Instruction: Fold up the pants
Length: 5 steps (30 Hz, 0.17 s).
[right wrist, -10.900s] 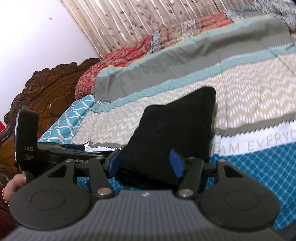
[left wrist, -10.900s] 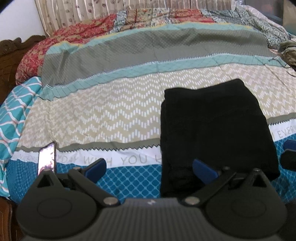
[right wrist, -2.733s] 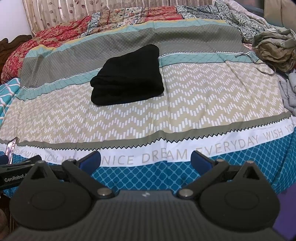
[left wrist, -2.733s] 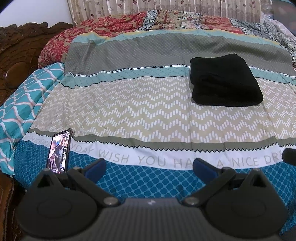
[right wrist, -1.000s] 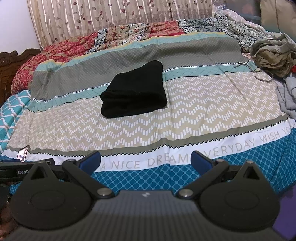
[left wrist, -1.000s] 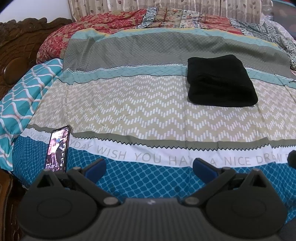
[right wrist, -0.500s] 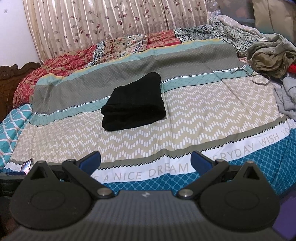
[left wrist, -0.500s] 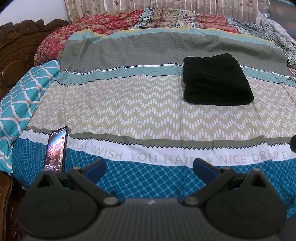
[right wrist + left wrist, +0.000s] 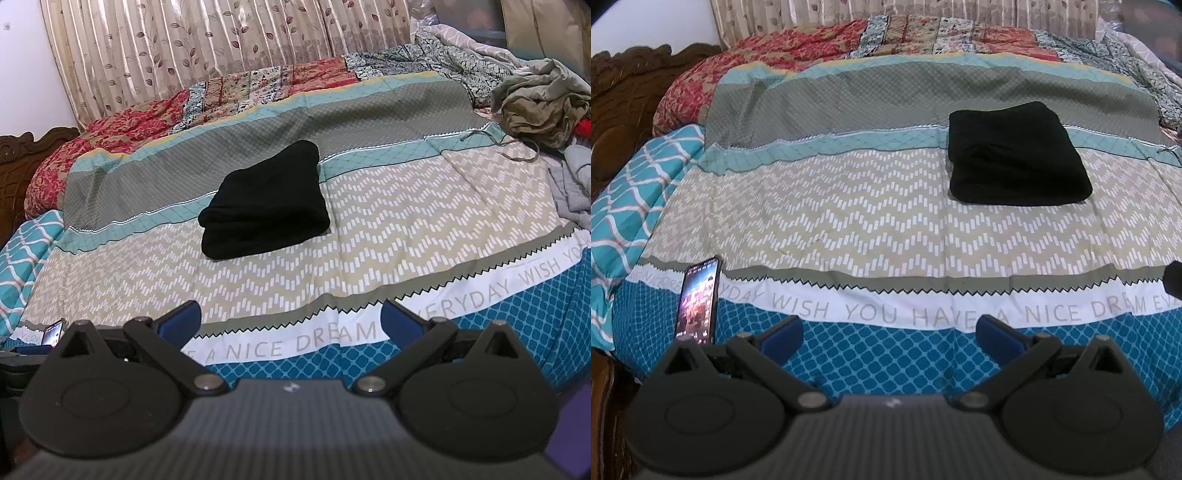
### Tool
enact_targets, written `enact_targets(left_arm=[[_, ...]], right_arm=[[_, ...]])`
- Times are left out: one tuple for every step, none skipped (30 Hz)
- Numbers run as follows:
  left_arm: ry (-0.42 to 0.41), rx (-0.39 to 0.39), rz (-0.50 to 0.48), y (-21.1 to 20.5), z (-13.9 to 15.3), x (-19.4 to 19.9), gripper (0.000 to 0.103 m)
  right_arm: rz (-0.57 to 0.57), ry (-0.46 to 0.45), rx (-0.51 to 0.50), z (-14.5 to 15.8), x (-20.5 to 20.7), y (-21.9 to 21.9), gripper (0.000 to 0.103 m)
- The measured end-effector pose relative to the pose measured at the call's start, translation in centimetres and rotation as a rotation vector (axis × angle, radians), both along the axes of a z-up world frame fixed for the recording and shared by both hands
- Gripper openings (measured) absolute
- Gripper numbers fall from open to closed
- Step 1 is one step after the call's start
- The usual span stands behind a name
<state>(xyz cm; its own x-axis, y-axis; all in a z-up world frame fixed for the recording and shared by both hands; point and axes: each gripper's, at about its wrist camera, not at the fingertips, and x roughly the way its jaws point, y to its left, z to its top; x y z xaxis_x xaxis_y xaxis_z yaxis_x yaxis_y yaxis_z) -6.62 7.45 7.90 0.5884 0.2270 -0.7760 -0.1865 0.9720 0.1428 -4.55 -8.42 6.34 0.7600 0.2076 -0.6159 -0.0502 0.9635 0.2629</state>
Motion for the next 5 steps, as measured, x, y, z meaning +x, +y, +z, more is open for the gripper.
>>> enact_targets(left_arm=[[-0.008, 0.006, -0.007, -0.14, 0.05, -0.09, 0.103], [-0.013, 0.009, -0.015, -0.29, 0.11, -0.14, 0.103], [-0.015, 0.009, -0.02, -0.39, 0.13, -0.12, 0.103], [-0.016, 0.007, -0.022, -0.45, 0.12, -0.08, 0.103], [-0.016, 0.005, -0.023, -0.46, 0.1, -0.04, 0.103]], right_arm=[[0.0, 0.0, -0.001, -0.03, 0.01, -0.01, 0.103], [0.0, -0.002, -0.002, -0.04, 0.02, 0.0, 0.103], [-0.001, -0.003, -0.004, -0.06, 0.02, 0.01, 0.103], [0.0, -0.004, -0.004, -0.06, 0.04, -0.02, 0.103], [0.0, -0.005, -0.004, -0.07, 0.05, -0.02, 0.103]])
